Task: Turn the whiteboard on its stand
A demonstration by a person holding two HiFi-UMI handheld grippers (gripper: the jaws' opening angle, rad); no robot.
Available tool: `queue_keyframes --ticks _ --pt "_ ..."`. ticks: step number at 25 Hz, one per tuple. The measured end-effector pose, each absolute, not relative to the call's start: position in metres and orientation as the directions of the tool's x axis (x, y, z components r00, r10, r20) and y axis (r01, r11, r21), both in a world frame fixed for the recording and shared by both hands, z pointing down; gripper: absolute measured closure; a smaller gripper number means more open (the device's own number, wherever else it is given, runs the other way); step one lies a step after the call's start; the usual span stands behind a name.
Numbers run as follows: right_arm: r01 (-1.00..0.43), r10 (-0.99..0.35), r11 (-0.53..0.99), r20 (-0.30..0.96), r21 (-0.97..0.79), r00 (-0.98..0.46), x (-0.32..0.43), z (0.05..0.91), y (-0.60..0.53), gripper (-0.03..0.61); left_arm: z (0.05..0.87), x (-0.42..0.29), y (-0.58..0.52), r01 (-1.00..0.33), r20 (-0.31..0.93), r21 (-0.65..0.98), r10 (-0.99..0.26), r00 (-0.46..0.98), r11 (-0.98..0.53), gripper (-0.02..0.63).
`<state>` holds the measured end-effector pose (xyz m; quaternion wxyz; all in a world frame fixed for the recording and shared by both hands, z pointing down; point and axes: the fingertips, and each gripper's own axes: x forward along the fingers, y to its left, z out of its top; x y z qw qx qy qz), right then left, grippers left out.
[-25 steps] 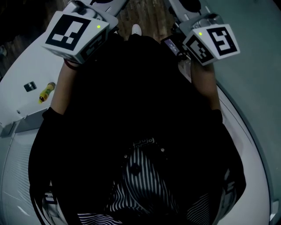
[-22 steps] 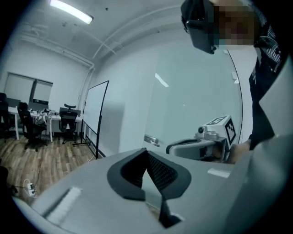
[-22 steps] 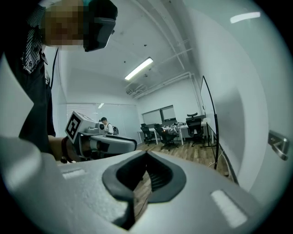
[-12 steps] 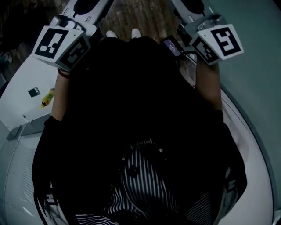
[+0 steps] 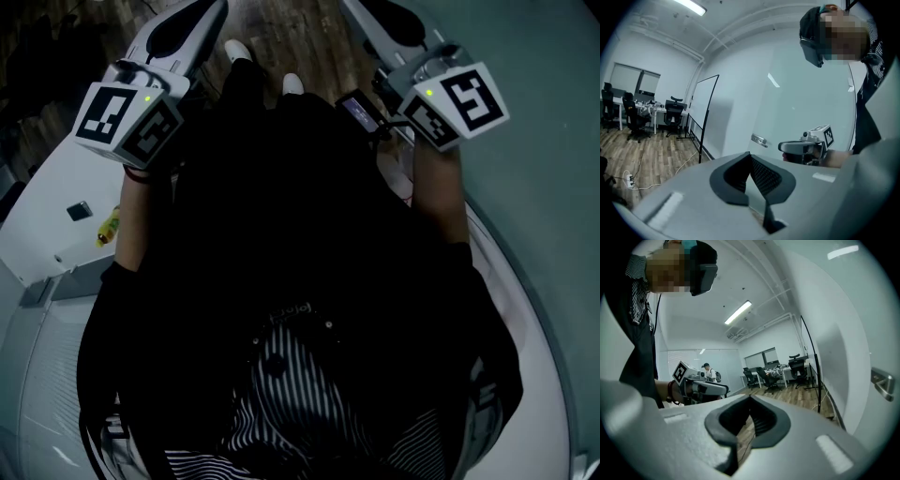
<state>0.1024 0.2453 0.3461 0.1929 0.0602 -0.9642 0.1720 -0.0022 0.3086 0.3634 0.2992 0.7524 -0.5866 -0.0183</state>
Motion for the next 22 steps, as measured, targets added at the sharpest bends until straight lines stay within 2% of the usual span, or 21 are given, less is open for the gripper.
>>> queue_keyframes --ticks 8,22 --pt "-0.172 -0.045 0.939 0.390 -0.297 -0.920 0.098 0.343 0.243 0.577 0.350 -0.003 0.295 -0.887 0.285 0.434 -0.909 0.303 -0.160 0.615" --pt "-0.148 -0.051 0.957 0.357 -0.250 -0.933 0.063 0.297 0.242 0.577 0.299 0.008 0.260 -0.923 0.274 0.241 -0.891 0.362 -0.300 0.615"
